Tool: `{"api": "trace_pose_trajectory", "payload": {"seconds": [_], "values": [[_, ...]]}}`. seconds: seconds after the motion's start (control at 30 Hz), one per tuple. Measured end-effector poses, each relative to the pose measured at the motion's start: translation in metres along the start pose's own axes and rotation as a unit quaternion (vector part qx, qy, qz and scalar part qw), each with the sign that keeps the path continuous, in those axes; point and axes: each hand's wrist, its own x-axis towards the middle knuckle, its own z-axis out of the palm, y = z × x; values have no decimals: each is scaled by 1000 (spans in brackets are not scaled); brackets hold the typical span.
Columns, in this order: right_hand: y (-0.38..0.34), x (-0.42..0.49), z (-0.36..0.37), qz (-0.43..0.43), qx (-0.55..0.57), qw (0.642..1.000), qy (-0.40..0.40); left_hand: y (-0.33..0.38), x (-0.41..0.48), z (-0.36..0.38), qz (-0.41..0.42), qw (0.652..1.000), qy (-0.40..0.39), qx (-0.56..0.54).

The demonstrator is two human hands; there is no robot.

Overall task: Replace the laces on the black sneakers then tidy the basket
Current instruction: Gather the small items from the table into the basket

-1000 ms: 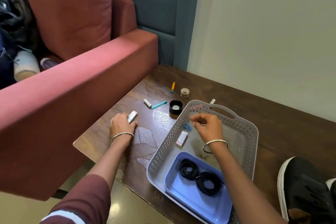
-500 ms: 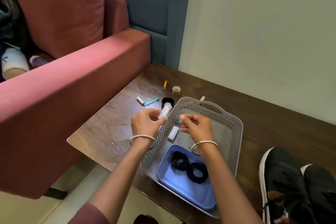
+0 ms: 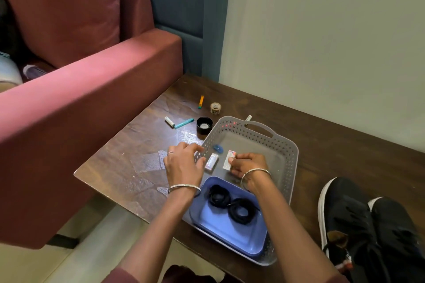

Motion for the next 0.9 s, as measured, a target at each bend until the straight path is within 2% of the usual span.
{"api": "trace_pose_trajectory", "payload": {"seconds": [0.13, 0.23, 0.47, 0.77, 0.9], "values": [[8, 7, 11, 7, -24, 1000, 1, -17, 5, 7, -7, 996, -38, -81], [12, 10, 18, 9, -40, 999, 11, -21, 3, 11, -16, 992, -27, -124], [16, 13, 23, 3, -136, 990, 46, -22, -1, 11, -29, 988, -11, -154], [13, 10, 24, -2, -173, 984, 50, -22, 0, 6, -46, 984, -31, -172], [-9, -1, 23, -83, -233, 964, 98, -28, 13, -6, -56, 983, -4, -177]]}}
